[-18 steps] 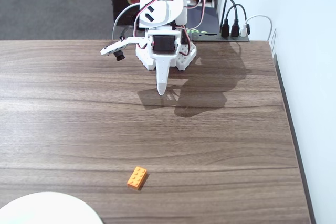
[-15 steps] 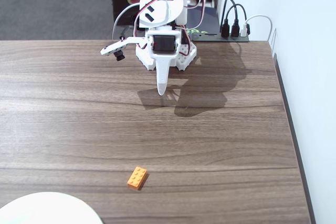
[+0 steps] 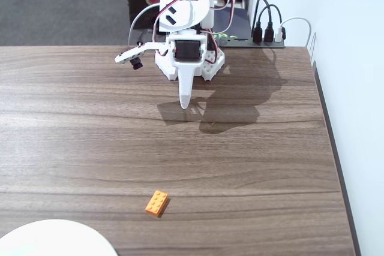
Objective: Grasp a lego block and put it on the plate.
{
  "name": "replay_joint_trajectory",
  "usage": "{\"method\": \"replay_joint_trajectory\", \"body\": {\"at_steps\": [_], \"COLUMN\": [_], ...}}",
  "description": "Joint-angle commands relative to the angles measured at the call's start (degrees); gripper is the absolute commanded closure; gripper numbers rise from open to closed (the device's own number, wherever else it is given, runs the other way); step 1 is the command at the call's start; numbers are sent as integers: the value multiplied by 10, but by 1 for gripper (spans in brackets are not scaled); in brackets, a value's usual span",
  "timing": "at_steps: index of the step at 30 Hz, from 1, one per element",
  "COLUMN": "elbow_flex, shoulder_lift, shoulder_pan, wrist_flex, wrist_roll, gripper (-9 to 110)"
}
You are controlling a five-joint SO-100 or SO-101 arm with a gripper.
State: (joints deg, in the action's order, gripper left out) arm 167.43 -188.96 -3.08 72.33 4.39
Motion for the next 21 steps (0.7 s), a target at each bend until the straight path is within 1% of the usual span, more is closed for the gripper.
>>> {"method": "replay_joint_trajectory", "body": {"at_steps": [1, 21], "elbow_flex": [0, 0], "shoulder_lift": [4, 4], "shoulder_pan": [4, 8], "wrist_flex": [3, 3], "wrist_roll": [0, 2], "gripper": [101, 101]}}
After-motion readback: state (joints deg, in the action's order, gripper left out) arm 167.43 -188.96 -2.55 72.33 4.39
